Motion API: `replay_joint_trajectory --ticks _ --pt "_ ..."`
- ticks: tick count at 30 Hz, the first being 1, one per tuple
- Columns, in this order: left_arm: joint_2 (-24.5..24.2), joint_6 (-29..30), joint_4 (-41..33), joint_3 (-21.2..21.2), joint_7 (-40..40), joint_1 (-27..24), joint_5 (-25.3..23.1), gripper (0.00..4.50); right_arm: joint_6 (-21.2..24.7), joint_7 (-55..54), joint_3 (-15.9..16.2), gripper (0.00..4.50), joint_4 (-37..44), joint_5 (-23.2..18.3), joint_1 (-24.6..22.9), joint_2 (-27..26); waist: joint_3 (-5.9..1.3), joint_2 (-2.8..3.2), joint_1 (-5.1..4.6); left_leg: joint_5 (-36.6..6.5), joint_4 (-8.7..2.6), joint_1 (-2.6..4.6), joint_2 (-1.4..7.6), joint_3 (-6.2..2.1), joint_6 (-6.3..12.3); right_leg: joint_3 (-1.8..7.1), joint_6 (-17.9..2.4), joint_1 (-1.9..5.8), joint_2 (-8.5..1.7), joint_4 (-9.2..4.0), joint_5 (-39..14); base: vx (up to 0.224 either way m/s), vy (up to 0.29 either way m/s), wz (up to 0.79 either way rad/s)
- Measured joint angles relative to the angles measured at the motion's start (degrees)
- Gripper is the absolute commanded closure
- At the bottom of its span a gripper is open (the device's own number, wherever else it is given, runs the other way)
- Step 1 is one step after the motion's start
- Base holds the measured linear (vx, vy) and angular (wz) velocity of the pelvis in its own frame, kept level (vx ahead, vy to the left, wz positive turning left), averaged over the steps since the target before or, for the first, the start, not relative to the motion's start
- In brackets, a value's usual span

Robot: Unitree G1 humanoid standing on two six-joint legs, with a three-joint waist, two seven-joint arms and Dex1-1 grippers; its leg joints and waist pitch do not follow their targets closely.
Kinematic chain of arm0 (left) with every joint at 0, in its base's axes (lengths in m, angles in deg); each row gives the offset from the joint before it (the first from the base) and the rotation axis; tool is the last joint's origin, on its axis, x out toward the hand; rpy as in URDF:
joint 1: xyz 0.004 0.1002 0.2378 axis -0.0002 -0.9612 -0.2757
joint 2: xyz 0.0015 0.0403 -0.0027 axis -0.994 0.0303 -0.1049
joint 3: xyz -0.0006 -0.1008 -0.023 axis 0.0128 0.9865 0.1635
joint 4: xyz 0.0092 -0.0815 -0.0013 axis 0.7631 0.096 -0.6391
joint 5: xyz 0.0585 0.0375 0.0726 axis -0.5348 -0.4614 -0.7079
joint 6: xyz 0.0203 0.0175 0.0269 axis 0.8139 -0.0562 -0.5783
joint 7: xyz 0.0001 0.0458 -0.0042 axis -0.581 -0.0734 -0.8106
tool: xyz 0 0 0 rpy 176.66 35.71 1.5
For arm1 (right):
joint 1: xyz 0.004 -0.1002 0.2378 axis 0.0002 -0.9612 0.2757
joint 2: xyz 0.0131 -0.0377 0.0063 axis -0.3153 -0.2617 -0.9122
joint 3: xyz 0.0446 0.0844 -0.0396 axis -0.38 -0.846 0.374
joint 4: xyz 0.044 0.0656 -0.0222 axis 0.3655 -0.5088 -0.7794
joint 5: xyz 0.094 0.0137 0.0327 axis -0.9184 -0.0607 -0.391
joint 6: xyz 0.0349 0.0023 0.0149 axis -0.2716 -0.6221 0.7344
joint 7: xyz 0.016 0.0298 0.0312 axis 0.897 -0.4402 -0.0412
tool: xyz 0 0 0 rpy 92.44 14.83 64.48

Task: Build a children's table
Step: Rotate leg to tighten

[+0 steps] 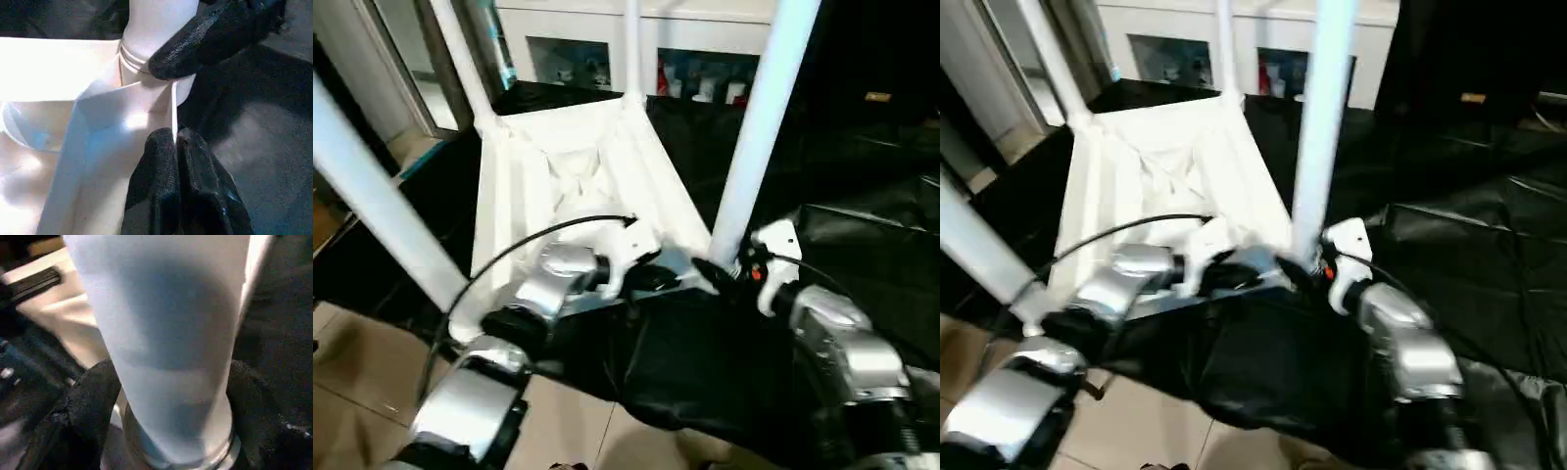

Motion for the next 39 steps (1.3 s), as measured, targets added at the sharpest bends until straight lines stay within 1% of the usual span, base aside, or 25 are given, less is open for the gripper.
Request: replay_joint_trajectory --ticks 2,5,9,11,12,14,15,16,21,24,26,27,28,29,31,32,34,36,38,39 --pt "-1.1 -0.8 -1.3 -0.7 -3.4 -0.8 0.8 4.5 1.1 4.8 1.3 1.03 1.1 -1.2 -0.3 2.8 0.0 0.09 0.47 0.0 0.02 -0.04 0.06 0.02 0.02 -0.06 0.1 -0.03 0.01 0.0 -0.1 0.053 -0.004 0.0" --pt "-3.1 -1.3 -2.5 -1.5 -8.9 -1.2 1.6 4.5 2.4 11.4 2.9 1.03 3.2 -2.6 -0.9 6.0 0.01 0.1 1.47 0.1 0.05 -0.15 0.11 0.05 0.2 -0.11 0.0 -0.11 0.05 -0.01 -0.3 0.018 0.0 -0.01" --pt "-5.5 -0.9 -4.3 -2.2 -15.0 -2.0 2.2 4.5 2.9 17.1 4.9 1.03 4.7 -3.9 -1.3 7.6 0.01 0.11 2.16 0.0 0.19 -0.41 0.09 0.04 0.18 -0.17 -0.2 -0.25 -0.02 0.01 -0.4 0.0 0.0 0.0" --pt "-6.0 -1.0 -4.5 -2.5 -16.3 -2.1 2.2 4.5 2.9 18.9 5.4 1.27 4.7 -4.2 -1.3 8.5 0.02 0.11 2.52 0.0 0.31 -0.45 0.05 0.07 0.19 -0.13 -0.2 -0.24 -0.06 0.01 -0.4 0.0 0.0 0.0" --pt "-6.0 -1.0 -4.6 -2.6 -16.6 -2.1 2.3 4.5 2.9 19.5 5.6 1.36 4.7 -4.2 -1.3 8.9 0.02 0.1 2.62 0.0 0.36 -0.45 0.05 0.09 0.19 -0.1 -0.2 -0.23 -0.07 0.01 -0.4 0.0 0.0 0.0" --pt "-6.1 -1.0 -4.7 -2.8 -16.8 -2.2 2.5 4.5 3.0 20.4 5.9 1.39 4.7 -4.3 -1.3 9.1 0.03 0.09 2.64 0.0 0.43 -0.45 0.05 0.1 0.19 -0.04 -0.3 -0.23 -0.06 0.06 -0.3 0.0 0.0 0.0" --pt "-6.1 -1.0 -4.7 -2.9 -16.8 -2.2 2.6 4.5 3.0 20.5 6.0 1.48 4.7 -4.4 -1.3 9.2 0.03 0.1 2.62 0.0 0.44 -0.43 0.06 0.1 0.17 -0.02 -0.3 -0.24 -0.06 0.1 -0.3 0.0 0.0 0.0" --pt "-6.1 -1.0 -4.7 -2.9 -16.8 -2.3 2.7 4.5 3.1 20.6 6.1 1.67 4.7 -4.4 -1.4 9.3 0.05 0.08 2.61 0.0 0.45 -0.42 0.06 0.1 0.11 -0.01 -0.3 -0.24 -0.06 0.15 -0.3 0.0 0.0 0.0" --pt "-5.9 -1.1 -5.0 -2.7 -16.4 -2.9 3.1 4.5 3.0 20.0 6.0 1.79 5.1 -4.4 -1.9 9.1 0.04 0.07 2.62 -0.1 0.45 -0.36 0.08 0.1 0.02 -0.01 -0.3 -0.23 -0.05 0.23 -0.3 0.0 0.0 0.0" --pt "-5.1 -1.0 -4.5 -1.9 -12.8 -2.8 2.8 4.5 3.0 15.1 4.6 1.83 5.0 -3.6 -2.1 6.2 0.05 0.06 2.51 -0.1 0.54 -0.31 0.07 0.12 0.02 0.06 -0.3 -0.23 -0.05 0.4 -0.3 0.0 0.0 0.0" --pt "-3.7 -1.2 -3.0 -1.2 -8.2 -2.1 2.1 4.5 2.9 9.5 3.1 1.86 3.8 -2.4 -1.8 3.8 0.07 -0.03 2.18 -0.1 0.61 -0.25 0.06 0.13 -0.08 0.13 -0.3 -0.22 -0.05 0.48 -0.3 0.0 0.0 0.0" --pt "-3.0 -1.2 -2.3 -1.1 -6.1 -1.6 1.7 4.5 2.8 6.7 2.5 1.89 3.3 -1.5 -1.4 2.8 0.07 -0.08 1.87 -0.1 0.61 -0.22 0.04 0.13 -0.1 0.15 -0.3 -0.21 -0.05 0.49 -0.3 0.0 0.0 0.0" --pt "-2.1 -1.0 -1.3 -0.8 -3.3 -0.9 1.2 4.5 2.6 2.6 1.7 1.9 2.2 -0.5 -0.7 1.0 0.08 -0.16 1.36 -0.1 0.61 -0.13 0.04 0.13 -0.11 0.17 -0.3 -0.16 -0.05 0.5 -0.3 0.0 0.0 0.0" --pt "-1.7 -0.8 -1.1 -0.7 -1.9 -0.8 1.0 4.5 2.5 0.3 1.5 1.92 1.6 -0.2 -0.2 0.3 0.09 -0.17 1.1 -0.1 0.59 -0.05 0.03 0.12 -0.12 0.17 -0.2 -0.15 -0.05 0.49 -0.3 0.0 0.0 0.0" --pt "-0.7 -0.5 -0.2 -0.6 1.7 -0.4 0.8 4.5 2.2 -4.9 0.3 1.95 0.4 0.7 0.3 -2.3 0.11 -0.41 0.69 -0.1 0.47 0.14 0.01 0.08 -0.13 0.17 -0.1 -0.05 -0.04 0.48 -0.4 0.0 0.0 0.0" --pt "0.1 -0.2 0.9 -0.4 3.9 0.3 0.6 4.5 2.1 -8.9 -0.8 1.95 -0.4 1.2 0.7 -4.5 0.12 -0.57 0.48 -0.1 0.38 0.2 0.01 0.04 -0.15 0.16 0.2 -0.04 -0.01 0.48 -0.6 0.0 0.0 0.0" --pt "1.7 0.4 2.1 0.0 8.6 1.0 -0.1 4.5 1.9 -16.8 -2.7 1.96 -1.9 2.5 2.0 -8.5 0.09 -0.64 -0.03 -0.1 0.26 0.21 -0.01 0.03 -0.18 0.16 0.2 -0.05 0.0 0.41 -0.6 0.0 0.0 0.0" --pt "2.8 0.7 2.6 0.2 10.9 1.3 -0.6 4.5 1.8 -20.8 -3.2 1.96 -2.4 3.6 2.5 -10.1 0.08 -0.63 -0.27 -0.1 0.25 0.21 -0.05 0.01 -0.2 0.17 0.2 -0.02 0.0 0.3 -0.6 0.0 0.0 0.0" --pt "3.4 0.6 2.9 0.3 12.0 1.3 -1.0 4.5 1.5 -22.1 -3.2 1.96 -2.6 4.1 2.6 -10.6 0.07 -0.62 -0.34 -0.1 0.11 0.24 -0.05 -0.02 -0.2 0.13 0.2 0.14 0.02 -0.07 -0.6 0.0 0.0 0.0" --pt "3.5 0.4 3.1 0.3 12.1 1.4 -1.1 4.5 1.3 -22.2 -3.2 1.61 -2.6 4.2 2.5 -10.7 0.07 -0.62 -0.35 -0.1 0.11 0.23 -0.06 -0.02 -0.19 0.15 0.2 0.14 0.02 -0.12 -0.6 0.0 0.0 0.0"
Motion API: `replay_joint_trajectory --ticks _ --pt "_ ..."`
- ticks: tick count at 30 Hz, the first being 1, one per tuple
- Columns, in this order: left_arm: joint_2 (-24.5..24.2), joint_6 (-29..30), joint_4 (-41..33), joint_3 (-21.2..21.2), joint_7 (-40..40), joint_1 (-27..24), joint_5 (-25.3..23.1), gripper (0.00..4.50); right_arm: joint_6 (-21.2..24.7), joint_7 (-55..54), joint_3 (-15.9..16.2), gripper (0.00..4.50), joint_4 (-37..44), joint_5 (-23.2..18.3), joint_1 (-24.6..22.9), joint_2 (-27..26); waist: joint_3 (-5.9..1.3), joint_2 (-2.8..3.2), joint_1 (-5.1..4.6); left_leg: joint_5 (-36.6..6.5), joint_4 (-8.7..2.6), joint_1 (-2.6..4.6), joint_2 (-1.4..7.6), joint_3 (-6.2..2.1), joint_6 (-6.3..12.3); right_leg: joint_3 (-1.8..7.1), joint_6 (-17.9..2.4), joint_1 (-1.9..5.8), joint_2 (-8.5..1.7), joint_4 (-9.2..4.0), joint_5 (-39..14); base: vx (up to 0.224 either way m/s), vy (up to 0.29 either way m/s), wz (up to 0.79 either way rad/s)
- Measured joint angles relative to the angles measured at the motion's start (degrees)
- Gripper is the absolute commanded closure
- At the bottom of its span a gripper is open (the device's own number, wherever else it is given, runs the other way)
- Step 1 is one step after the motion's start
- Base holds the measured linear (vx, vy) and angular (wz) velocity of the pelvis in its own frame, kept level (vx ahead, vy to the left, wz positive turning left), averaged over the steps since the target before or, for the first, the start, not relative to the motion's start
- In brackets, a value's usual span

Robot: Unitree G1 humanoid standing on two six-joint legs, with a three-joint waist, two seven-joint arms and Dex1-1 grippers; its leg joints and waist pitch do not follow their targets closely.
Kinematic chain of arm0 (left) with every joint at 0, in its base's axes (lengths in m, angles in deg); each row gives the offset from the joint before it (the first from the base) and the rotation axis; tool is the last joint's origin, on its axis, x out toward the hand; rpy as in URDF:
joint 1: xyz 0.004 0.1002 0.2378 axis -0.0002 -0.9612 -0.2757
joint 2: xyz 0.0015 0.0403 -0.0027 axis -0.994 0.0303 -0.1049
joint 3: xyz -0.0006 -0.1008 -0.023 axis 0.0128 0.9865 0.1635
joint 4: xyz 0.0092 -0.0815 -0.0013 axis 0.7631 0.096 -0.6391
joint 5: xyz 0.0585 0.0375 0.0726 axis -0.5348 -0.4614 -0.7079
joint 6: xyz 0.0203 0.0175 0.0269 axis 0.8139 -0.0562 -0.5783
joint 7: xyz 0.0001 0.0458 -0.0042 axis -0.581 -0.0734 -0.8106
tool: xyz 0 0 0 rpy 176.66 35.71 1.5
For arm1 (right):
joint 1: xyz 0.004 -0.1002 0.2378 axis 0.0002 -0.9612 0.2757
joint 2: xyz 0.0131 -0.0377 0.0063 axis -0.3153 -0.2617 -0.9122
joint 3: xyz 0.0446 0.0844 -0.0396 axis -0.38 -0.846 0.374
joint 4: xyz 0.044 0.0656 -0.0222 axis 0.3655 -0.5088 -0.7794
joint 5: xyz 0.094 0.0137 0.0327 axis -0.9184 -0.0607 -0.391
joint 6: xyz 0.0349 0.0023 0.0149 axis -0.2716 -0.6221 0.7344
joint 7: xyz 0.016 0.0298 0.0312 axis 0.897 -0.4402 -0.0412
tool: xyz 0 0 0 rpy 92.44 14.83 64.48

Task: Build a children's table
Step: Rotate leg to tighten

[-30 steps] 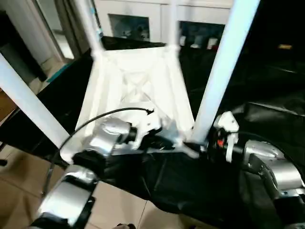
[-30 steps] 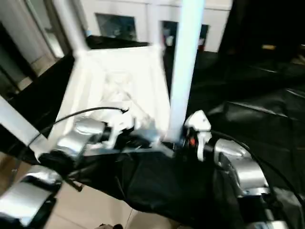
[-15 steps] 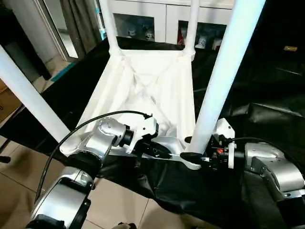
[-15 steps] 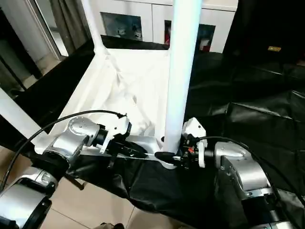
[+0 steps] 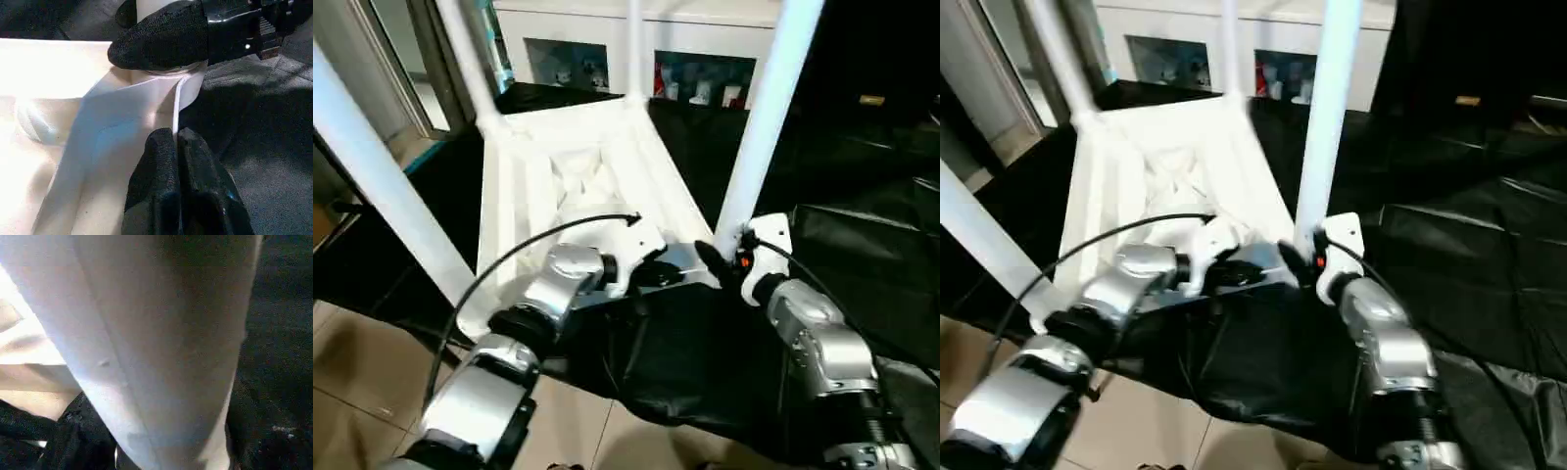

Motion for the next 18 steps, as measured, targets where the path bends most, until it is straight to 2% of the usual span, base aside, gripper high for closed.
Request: replay_joint_trajectory --ticks 1,4,6,9,14,18 --pt "0.1 -0.3 0.2 0.0 0.0 0.0 -0.1 4.5 -0.7 0.0 -0.1 1.26 -0.1 0.0 -0.3 -0.1 -0.02 0.02 -0.01 0.0 0.02 0.0 -0.03 0.0 0.0 0.02 0.0 0.02 -0.01 -0.02 0.0 0.0 0.0 0.0" --pt "0.2 -0.8 0.4 0.0 0.0 0.0 -0.1 4.5 -1.1 0.9 -0.3 1.21 0.0 -0.5 -0.6 -0.3 -0.11 0.14 0.02 0.0 0.04 0.0 -0.09 0.01 0.0 0.07 0.0 0.06 -0.04 -0.02 0.0 0.0 0.0 0.0" --pt "0.2 -1.0 0.4 -0.1 -0.4 0.0 -0.1 4.5 -1.1 2.6 -0.4 0.91 0.3 -0.8 -0.9 0.4 -0.13 0.17 0.04 0.0 0.02 -0.01 -0.09 0.01 0.0 0.07 0.0 0.06 -0.04 -0.02 0.0 0.0 0.0 0.0" --pt "-0.4 -1.4 0.1 -0.1 -4.0 0.0 0.0 4.5 -0.6 10.3 0.4 0.91 2.3 -2.5 -2.7 4.6 -0.14 0.2 0.27 0.0 -0.01 -0.05 -0.05 0.01 0.01 0.03 -0.3 0.07 -0.04 0.06 0.3 0.0 0.0 0.0" --pt "-4.2 -2.6 -2.5 -1.1 -14.7 -1.5 1.2 4.5 0.9 25.0 2.9 0.91 5.4 -6.2 -4.8 12.1 -0.22 0.51 0.93 0.0 0.04 -0.14 0.11 0.03 0.06 -0.1 -0.3 0.0 0.01 0.15 0.6 0.0 0.0 0.0" --pt "-6.1 -2.7 -4.6 -2.4 -21.6 -2.4 2.4 4.5 2.5 34.3 5.4 0.91 6.7 -8.1 -4.9 16.6 -0.23 0.56 1.91 0.2 0.14 -0.24 0.19 0.05 0.33 -0.13 -0.4 -0.06 0.07 0.17 0.4 0.0 0.0 0.0"
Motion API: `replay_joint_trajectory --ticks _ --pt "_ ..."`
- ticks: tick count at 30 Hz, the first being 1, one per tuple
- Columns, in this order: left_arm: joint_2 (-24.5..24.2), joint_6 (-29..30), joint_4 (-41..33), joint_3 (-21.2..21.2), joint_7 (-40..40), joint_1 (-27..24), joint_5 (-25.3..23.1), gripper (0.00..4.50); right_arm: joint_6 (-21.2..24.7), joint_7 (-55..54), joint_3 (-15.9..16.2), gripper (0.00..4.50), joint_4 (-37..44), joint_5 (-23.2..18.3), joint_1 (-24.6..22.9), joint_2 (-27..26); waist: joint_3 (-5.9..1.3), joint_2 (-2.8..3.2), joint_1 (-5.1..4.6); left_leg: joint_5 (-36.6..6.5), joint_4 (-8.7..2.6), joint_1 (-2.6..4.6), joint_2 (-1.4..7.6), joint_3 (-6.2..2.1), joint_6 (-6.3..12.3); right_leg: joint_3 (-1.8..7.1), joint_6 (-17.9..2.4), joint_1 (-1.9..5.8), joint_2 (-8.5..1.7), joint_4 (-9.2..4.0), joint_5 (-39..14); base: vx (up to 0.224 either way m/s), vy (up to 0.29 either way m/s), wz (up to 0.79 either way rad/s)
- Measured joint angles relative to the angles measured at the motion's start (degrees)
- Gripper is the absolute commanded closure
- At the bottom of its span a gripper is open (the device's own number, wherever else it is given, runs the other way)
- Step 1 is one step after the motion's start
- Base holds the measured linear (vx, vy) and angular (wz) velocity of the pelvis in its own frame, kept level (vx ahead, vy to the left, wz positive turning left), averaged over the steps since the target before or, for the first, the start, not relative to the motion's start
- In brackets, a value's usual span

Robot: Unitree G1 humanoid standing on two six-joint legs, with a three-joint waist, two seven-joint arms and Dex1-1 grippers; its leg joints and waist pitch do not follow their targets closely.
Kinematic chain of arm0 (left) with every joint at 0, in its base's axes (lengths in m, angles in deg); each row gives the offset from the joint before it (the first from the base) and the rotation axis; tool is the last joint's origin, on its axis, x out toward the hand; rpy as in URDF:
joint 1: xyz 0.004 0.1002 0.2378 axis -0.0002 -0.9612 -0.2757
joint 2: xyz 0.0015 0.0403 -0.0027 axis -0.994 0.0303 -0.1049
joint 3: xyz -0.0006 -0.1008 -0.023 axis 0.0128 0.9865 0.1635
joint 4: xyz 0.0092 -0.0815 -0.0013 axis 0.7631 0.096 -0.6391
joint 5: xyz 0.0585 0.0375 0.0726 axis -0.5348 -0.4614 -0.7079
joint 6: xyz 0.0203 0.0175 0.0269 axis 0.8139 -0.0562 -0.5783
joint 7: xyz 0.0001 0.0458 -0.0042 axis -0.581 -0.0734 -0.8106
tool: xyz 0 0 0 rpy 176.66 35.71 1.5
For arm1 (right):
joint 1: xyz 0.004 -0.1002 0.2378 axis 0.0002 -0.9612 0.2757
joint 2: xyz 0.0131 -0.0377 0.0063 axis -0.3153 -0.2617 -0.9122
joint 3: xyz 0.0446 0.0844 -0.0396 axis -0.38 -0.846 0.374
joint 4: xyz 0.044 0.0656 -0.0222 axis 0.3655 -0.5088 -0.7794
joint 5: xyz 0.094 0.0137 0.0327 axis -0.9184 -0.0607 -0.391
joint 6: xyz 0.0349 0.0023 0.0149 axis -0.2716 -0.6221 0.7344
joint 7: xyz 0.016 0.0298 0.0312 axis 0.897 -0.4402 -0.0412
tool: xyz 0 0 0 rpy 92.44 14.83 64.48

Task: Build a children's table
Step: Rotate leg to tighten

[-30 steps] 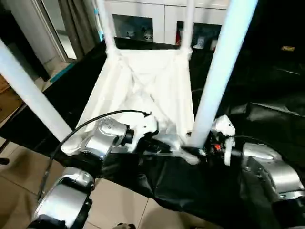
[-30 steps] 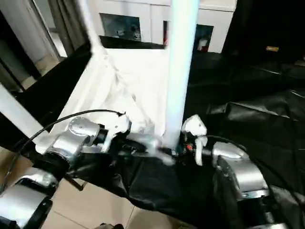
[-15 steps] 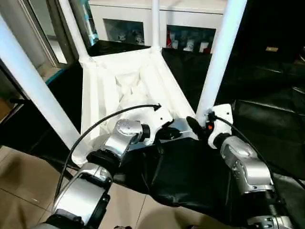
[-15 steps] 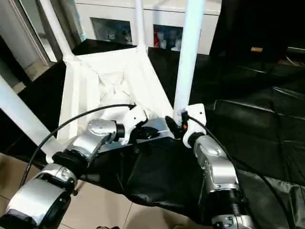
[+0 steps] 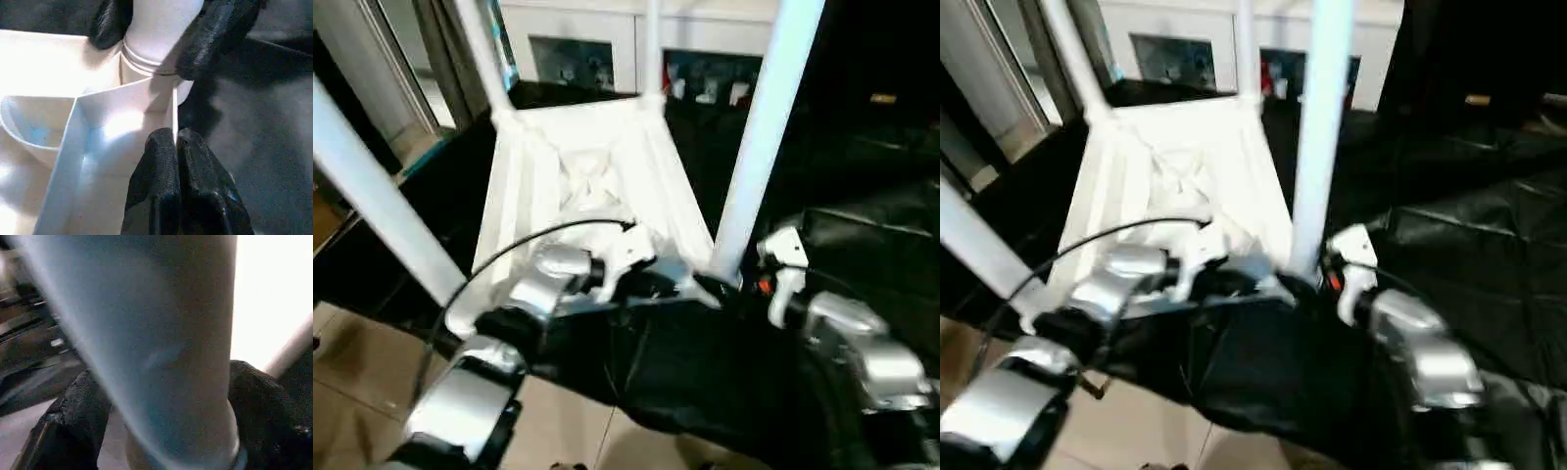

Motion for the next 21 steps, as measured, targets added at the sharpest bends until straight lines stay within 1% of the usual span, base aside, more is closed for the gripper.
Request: replay_joint_trajectory --ticks 1,4,7,8,9,12,13,15,19,21 --pt "-0.7 -0.5 -0.3 -0.2 -2.2 0.0 0.3 4.5 0.5 3.2 1.1 0.91 0.7 -0.4 0.0 1.5 0.0 0.0 0.59 0.0 0.02 -0.11 -0.03 -0.01 0.02 -0.04 -0.1 -0.04 -0.04 0.01 -0.1 0.0 0.0 0.0" --pt "-1.9 -1.2 -0.3 -0.4 -5.3 -0.1 0.3 4.5 0.6 8.1 2.4 0.91 1.0 -1.2 0.1 3.7 0.02 -0.03 1.29 -0.1 0.21 -0.24 -0.05 0.01 0.1 -0.04 -0.2 -0.05 -0.11 0.01 -0.1 0.0 0.0 0.0" --pt "-2.9 -0.9 -0.8 -1.0 -7.8 -0.5 0.7 4.5 0.5 11.2 3.9 0.91 1.0 -1.4 0.4 5.0 0.03 -0.05 1.31 -0.1 0.34 -0.25 -0.08 0.04 0.11 0.03 -0.2 -0.05 -0.14 0.07 -0.1 0.0 0.0 0.0" --pt "-3.1 -0.8 -1.1 -1.0 -8.3 -0.7 0.8 4.5 0.5 11.8 4.2 1.04 1.0 -1.4 0.5 5.1 0.04 -0.06 1.31 -0.1 0.39 -0.25 -0.07 0.04 0.11 0.04 -0.2 -0.05 -0.14 0.12 -0.1 0.0 0.0 0.0" --pt "-3.2 -0.7 -1.3 -1.0 -8.6 -0.8 0.8 4.5 0.5 12.1 4.4 1.04 0.9 -1.4 0.5 5.1 0.04 -0.06 1.31 -0.1 0.44 -0.24 -0.06 0.04 0.12 0.05 -0.2 -0.05 -0.14 0.18 -0.1 0.0 0.0 0.0" --pt "-3.5 -0.5 -1.5 -1.1 -9.5 -0.9 0.9 4.5 0.5 13.3 4.5 1.41 0.1 -1.6 0.9 5.2 0.06 -0.09 1.31 -0.1 0.58 -0.23 -0.04 0.04 0.06 0.07 -0.2 -0.07 -0.14 0.44 -0.1 0.0 0.0 0.0" --pt "-3.5 -0.5 -1.5 -1.2 -9.6 -0.9 0.9 4.5 0.6 13.4 4.5 1.41 -0.1 -1.7 0.9 5.2 0.06 -0.09 1.31 -0.1 0.59 -0.22 -0.04 0.04 -0.02 0.08 -0.2 -0.09 -0.15 0.5 -0.1 0.0 0.0 0.0" --pt "-3.5 -0.5 -1.5 -1.1 -9.7 -0.9 0.8 4.5 0.6 13.5 4.5 1.58 -0.1 -1.7 0.9 5.2 0.06 -0.09 1.31 -0.2 0.67 -0.22 -0.03 0.04 -0.1 0.09 -0.2 -0.1 -0.15 0.6 -0.1 0.0 0.0 0.0" --pt "-3.4 -0.4 -1.5 -1.1 -9.3 -1.0 0.9 4.5 0.5 12.4 4.4 1.73 0.4 -1.7 0.4 4.8 0.07 -0.09 1.3 -0.2 0.75 -0.22 -0.03 0.03 -0.12 0.1 -0.2 -0.13 -0.16 0.74 -0.1 0.0 0.0 0.0" --pt "-3.0 -0.4 -1.1 -0.6 -6.8 -0.9 0.7 4.5 0.0 8.0 3.6 1.76 0.4 -0.8 0.1 2.3 0.08 -0.1 1.21 -0.2 0.76 -0.17 -0.02 0.02 -0.14 0.11 -0.2 -0.13 -0.15 0.8 -0.1 0.0 0.0 0.0"
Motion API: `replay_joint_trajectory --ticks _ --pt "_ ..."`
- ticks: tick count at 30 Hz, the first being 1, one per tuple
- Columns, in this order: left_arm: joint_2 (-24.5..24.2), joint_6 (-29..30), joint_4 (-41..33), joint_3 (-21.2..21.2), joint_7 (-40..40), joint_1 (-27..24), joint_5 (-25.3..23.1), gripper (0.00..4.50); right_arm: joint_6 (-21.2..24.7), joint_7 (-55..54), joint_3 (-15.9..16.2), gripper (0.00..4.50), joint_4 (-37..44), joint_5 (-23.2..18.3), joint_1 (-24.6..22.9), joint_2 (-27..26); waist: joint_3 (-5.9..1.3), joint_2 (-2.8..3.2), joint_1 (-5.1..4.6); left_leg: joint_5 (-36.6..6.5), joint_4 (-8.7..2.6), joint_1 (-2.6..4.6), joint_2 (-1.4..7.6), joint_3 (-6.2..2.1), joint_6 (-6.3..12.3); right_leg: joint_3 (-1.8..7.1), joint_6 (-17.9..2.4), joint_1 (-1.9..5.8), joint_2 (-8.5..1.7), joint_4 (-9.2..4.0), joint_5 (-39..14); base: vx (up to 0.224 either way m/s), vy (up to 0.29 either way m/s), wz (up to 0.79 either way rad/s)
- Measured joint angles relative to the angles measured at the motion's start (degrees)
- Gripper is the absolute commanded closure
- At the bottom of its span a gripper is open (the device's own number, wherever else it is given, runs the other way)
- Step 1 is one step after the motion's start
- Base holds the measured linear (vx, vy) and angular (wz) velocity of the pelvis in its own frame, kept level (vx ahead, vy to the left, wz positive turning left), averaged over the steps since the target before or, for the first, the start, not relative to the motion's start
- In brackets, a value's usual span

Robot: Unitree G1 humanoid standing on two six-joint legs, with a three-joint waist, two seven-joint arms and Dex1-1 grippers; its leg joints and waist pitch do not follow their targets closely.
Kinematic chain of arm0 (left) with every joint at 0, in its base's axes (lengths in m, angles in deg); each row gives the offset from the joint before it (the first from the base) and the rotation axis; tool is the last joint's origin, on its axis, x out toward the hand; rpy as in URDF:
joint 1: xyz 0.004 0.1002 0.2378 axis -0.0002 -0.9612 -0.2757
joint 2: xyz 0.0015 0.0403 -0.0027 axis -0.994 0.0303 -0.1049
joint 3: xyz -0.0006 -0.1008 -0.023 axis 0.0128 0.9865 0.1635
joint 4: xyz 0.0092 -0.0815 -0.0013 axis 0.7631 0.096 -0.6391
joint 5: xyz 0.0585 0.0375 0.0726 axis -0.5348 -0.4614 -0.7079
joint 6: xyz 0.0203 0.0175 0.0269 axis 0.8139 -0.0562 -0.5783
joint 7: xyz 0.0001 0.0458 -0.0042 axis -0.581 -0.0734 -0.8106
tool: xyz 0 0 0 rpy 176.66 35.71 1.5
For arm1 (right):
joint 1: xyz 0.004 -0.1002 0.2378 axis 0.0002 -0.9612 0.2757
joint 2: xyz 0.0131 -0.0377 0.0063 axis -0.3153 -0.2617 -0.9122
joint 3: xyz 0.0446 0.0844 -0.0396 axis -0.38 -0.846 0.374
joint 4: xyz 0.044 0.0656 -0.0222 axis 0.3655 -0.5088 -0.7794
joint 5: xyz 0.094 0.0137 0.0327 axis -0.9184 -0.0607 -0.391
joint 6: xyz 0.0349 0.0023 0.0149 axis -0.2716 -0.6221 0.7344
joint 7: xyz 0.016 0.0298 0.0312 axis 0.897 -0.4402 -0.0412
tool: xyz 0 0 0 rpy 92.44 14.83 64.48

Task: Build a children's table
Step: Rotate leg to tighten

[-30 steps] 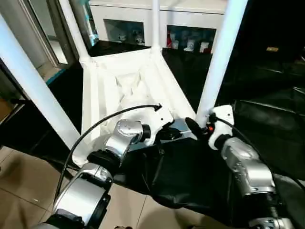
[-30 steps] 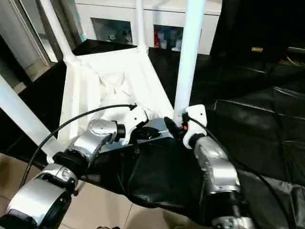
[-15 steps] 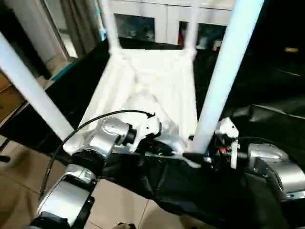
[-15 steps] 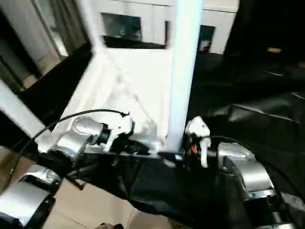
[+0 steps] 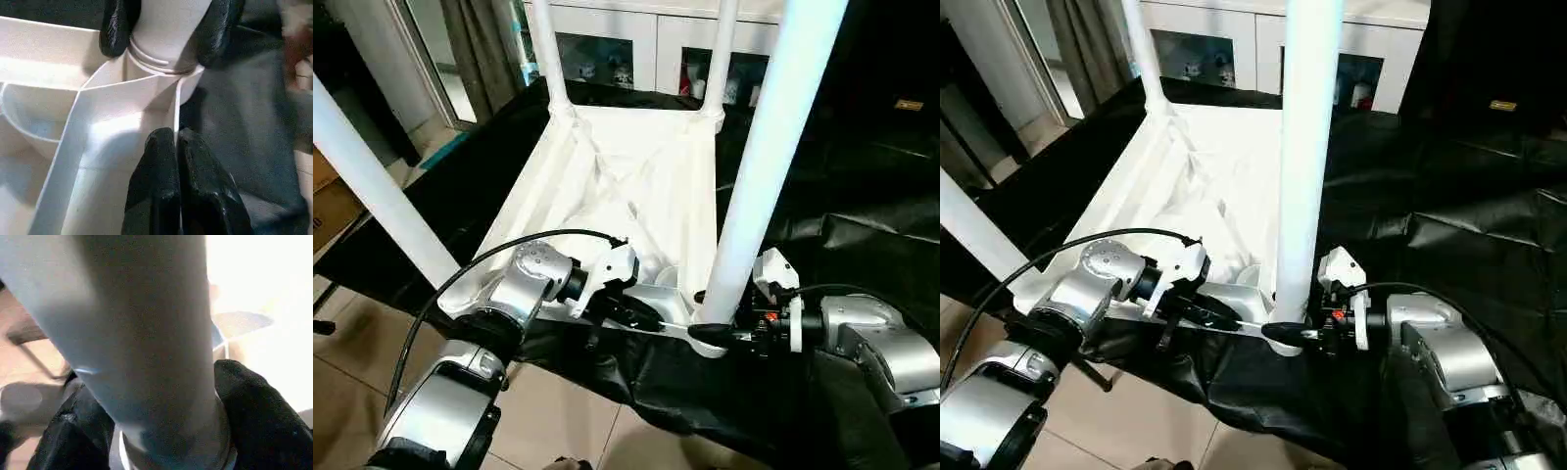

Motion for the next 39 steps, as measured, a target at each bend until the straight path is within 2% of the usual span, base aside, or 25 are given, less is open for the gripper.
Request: replay_joint_trajectory --ticks 3,4,7,11,13,15,17,21,23,25,29,31,33,39 --pt "1.0 -0.1 1.8 1.0 6.0 0.9 -0.8 4.5 -1.4 -8.4 -2.1 1.84 -2.0 2.0 0.4 -4.0 0.0 -0.01 -0.86 0.0 0.01 0.11 -0.02 0.01 -0.05 0.07 0.0 0.02 0.0 0.04 0.0 0.0 0.0 0.0" --pt "2.1 0.0 2.7 1.5 9.4 1.3 -1.3 4.5 -2.0 -12.8 -3.1 1.86 -3.4 3.0 1.1 -5.9 0.02 -0.06 -1.38 0.0 0.0 0.18 -0.03 0.01 -0.07 0.07 0.0 0.06 0.0 0.02 0.0 0.0 0.0 0.0" --pt "4.7 0.9 4.8 2.2 16.4 2.6 -1.9 4.5 -2.4 -22.0 -5.6 1.92 -5.9 4.4 2.7 -9.6 0.06 -0.17 -2.17 0.0 -0.02 0.26 -0.05 -0.05 -0.09 0.07 0.2 0.05 0.0 -0.01 -0.1 0.0 0.0 0.0" --pt "7.3 1.8 6.2 3.0 23.1 3.1 -2.4 4.5 -3.3 -32.0 -8.0 1.96 -7.7 5.9 3.6 -14.5 0.0 -0.2 -2.82 0.0 -0.22 0.38 -0.08 -0.1 -0.1 0.06 0.4 0.11 0.02 -0.03 -0.2 0.0 0.0 0.0" --pt "9.1 2.0 7.4 3.8 27.6 3.5 -3.2 4.5 -4.4 -38.0 -8.9 1.96 -9.5 8.2 5.1 -17.4 0.0 -0.21 -3.1 0.0 -0.24 0.38 -0.11 -0.13 -0.1 0.05 0.5 0.11 0.02 -0.07 -0.3 0.0 0.0 0.0" --pt "9.6 2.1 7.8 4.0 28.5 3.7 -3.3 4.5 -4.7 -39.4 -9.1 1.96 -10.0 8.5 5.4 -17.9 -0.02 -0.17 -3.15 0.0 -0.25 0.38 -0.14 -0.15 -0.1 0.06 0.5 0.13 0.02 -0.17 -0.3 0.0 0.0 0.0" --pt "9.7 2.1 7.9 4.1 28.6 3.7 -3.3 4.5 -4.7 -39.4 -9.2 1.41 -10.0 8.5 5.4 -18.0 -0.04 -0.14 -3.15 0.0 -0.33 0.38 -0.14 -0.16 -0.1 0.05 0.5 0.18 0.02 -0.38 -0.3 0.0 0.0 0.0" --pt "9.7 2.1 7.9 4.1 27.2 3.8 -3.3 4.5 -3.9 -36.2 -9.4 1.07 -9.0 7.3 4.9 -16.9 -0.1 -0.06 -3.13 0.0 -0.36 0.35 -0.16 -0.15 -0.1 0.05 0.5 0.28 0.02 -0.64 -0.3 0.0 0.0 0.0" --pt "9.3 2.0 7.7 4.0 24.8 3.9 -3.2 4.5 -3.0 -30.5 -8.7 0.82 -8.0 6.5 4.2 -13.5 -0.1 -0.02 -3.03 0.0 -0.38 0.3 -0.19 -0.11 -0.09 0.08 0.4 0.29 0.02 -0.67 -0.2 0.0 0.0 0.0" --pt "8.6 1.8 7.6 4.0 22.8 3.9 -3.2 4.5 -2.7 -27.2 -8.3 0.82 -7.4 6.1 3.9 -12.2 -0.1 -0.02 -2.96 0.0 -0.41 0.3 -0.16 -0.11 -0.09 0.05 0.1 0.3 0.02 -0.67 0.1 0.0 0.0 0.0" --pt "5.7 0.7 5.7 3.1 14.8 3.2 -2.5 4.5 -1.0 -16.3 -6.0 0.82 -4.6 3.3 2.4 -6.2 -0.1 0.02 -2.49 0.0 -0.53 0.25 -0.04 -0.1 -0.06 -0.09 0.2 0.23 0.05 -0.65 0.3 0.0 0.0 0.0" --pt "4.0 0.5 4.2 2.4 9.6 2.3 -1.2 4.5 0.5 -9.4 -3.9 0.82 -2.8 1.9 1.9 -2.2 -0.09 0.03 -1.92 0.2 -0.53 0.15 -0.01 -0.08 0.21 -0.11 0.3 0.11 0.06 -0.65 0.2 0.025 0.0 -0.01" --pt "3.1 0.5 3.2 1.8 6.4 2.0 -0.9 4.5 0.8 -5.3 -3.2 0.82 -1.8 1.4 1.7 -0.3 -0.08 0.02 -1.31 0.1 -0.54 0.08 0.03 -0.08 0.21 -0.16 0.1 0.07 0.09 -0.65 0.1 0.025 0.0 -0.01" --pt "0.3 0.4 1.4 0.9 -0.7 1.3 -0.5 4.5 0.4 2.6 -0.1 0.82 -1.0 0.6 1.9 2.3 -0.05 -0.03 -0.02 0.1 -0.35 -0.25 -0.02 -0.02 0.26 -0.14 0.0 -0.13 0.0 -0.62 0.0 0.0 0.0 0.0"
